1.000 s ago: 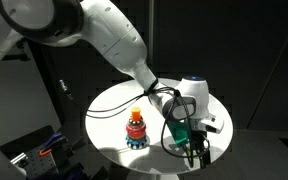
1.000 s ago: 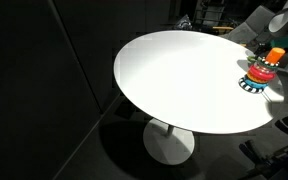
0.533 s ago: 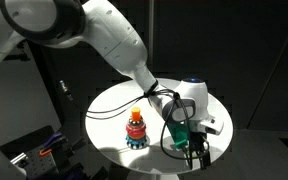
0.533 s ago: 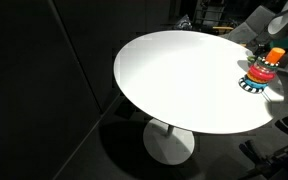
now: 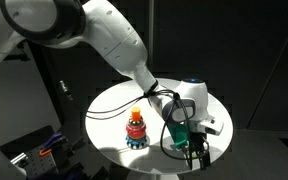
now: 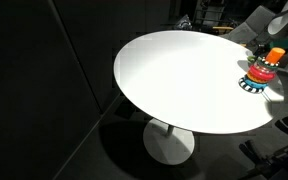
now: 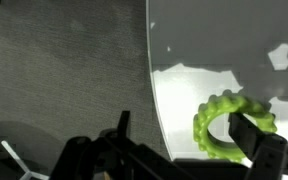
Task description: Pick up the lime green ring and put it on the ring holder
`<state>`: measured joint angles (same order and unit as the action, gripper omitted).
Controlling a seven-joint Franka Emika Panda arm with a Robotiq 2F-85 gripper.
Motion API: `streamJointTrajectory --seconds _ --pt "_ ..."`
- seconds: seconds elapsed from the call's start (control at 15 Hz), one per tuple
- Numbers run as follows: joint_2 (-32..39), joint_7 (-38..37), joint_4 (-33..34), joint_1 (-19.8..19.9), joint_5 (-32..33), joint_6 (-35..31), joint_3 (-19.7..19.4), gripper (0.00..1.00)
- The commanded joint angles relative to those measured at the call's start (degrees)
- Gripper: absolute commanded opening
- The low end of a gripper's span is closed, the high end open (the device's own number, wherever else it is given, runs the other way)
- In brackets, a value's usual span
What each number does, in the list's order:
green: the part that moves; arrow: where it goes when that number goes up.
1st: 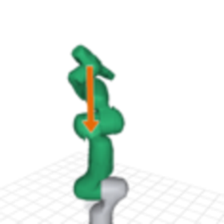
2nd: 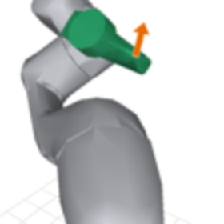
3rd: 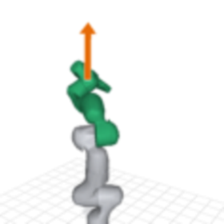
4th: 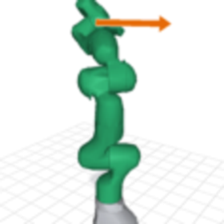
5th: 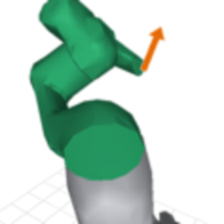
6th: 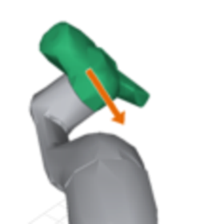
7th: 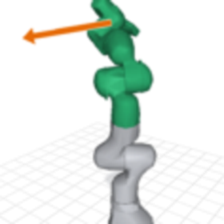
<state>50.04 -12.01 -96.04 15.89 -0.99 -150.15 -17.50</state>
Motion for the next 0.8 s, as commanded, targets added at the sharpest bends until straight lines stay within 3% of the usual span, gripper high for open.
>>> streamJointTrajectory --seconds 0.0,0.73 --pt "-0.16 -0.07 0.04 -0.27 0.13 0.65 -0.36 1.0" --pt "-1.94 1.02 -3.09 -0.85 0.62 0.32 -0.23 1.0"
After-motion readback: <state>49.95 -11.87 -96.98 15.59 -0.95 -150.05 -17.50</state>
